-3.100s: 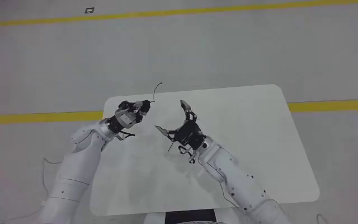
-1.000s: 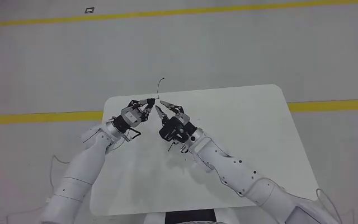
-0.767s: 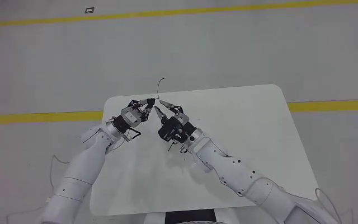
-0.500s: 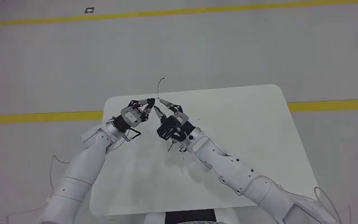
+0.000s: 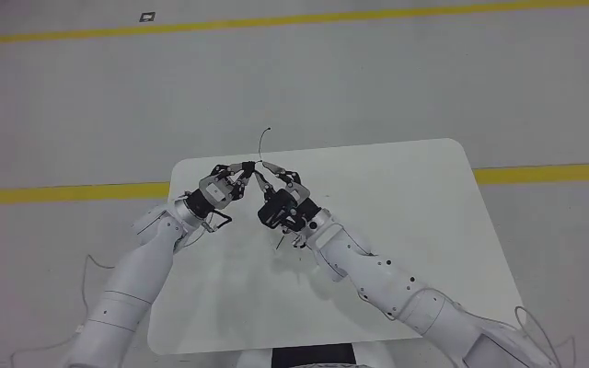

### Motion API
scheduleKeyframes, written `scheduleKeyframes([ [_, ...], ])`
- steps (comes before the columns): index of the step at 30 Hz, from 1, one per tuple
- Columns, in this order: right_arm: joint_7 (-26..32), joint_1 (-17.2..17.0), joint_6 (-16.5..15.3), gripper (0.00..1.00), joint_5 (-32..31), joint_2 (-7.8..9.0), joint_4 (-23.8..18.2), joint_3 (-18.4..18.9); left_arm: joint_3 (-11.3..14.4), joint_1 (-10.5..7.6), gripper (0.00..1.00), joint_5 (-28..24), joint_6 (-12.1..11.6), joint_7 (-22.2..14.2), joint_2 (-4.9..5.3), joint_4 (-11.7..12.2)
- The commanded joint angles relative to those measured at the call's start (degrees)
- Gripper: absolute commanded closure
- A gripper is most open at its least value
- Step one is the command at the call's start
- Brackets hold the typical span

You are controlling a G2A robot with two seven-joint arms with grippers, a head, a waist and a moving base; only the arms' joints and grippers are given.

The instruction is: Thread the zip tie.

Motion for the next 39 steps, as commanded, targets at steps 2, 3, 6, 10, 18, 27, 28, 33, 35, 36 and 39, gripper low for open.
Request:
scheduleKeyframes([
  [2,-0.04,0.18,0.42,0.83,0.00,0.00,0.04,-0.20,0.00,0.00,1.00,0.00,0.00,0.00,0.00,0.00],
  [3,-0.05,0.23,0.55,0.85,0.00,0.01,0.04,-0.27,0.00,0.00,1.00,0.00,0.00,0.00,0.00,0.00],
  [6,-0.10,0.32,0.90,0.87,0.00,0.03,0.04,-0.43,0.00,0.00,1.00,0.00,0.00,0.00,0.00,0.00],
  [10,-0.16,0.37,1.17,1.00,0.00,0.03,0.04,-0.53,0.00,0.00,1.00,0.00,0.00,0.00,0.00,0.00],
  [18,0.02,0.42,1.86,1.00,0.00,0.32,0.15,-0.51,0.00,0.00,1.00,0.00,0.00,0.00,0.00,0.00],
  [27,0.42,0.10,2.23,1.00,0.00,1.12,-0.27,-0.26,0.00,0.00,1.00,0.00,0.00,0.00,0.00,0.00],
  [28,0.49,0.04,2.24,1.00,0.00,1.27,-0.30,-0.31,0.00,0.00,1.00,0.00,0.00,0.00,0.00,0.00],
  [33,0.81,-0.33,2.33,1.00,0.00,1.89,-0.66,-0.23,0.00,0.00,1.00,0.00,0.00,0.00,0.00,0.00],
  [35,1.00,-0.57,2.40,1.00,0.00,2.17,-0.85,-0.02,0.00,0.00,1.00,0.00,0.00,0.00,0.00,0.00],
  [36,1.02,-0.66,2.39,1.00,0.00,2.29,-0.94,0.09,0.00,0.00,1.00,0.00,0.00,0.00,0.00,0.00],
  [39,1.18,-0.94,2.35,1.00,0.00,2.72,-1.18,0.46,0.00,0.00,1.00,0.00,0.00,0.00,0.00,0.00],
])
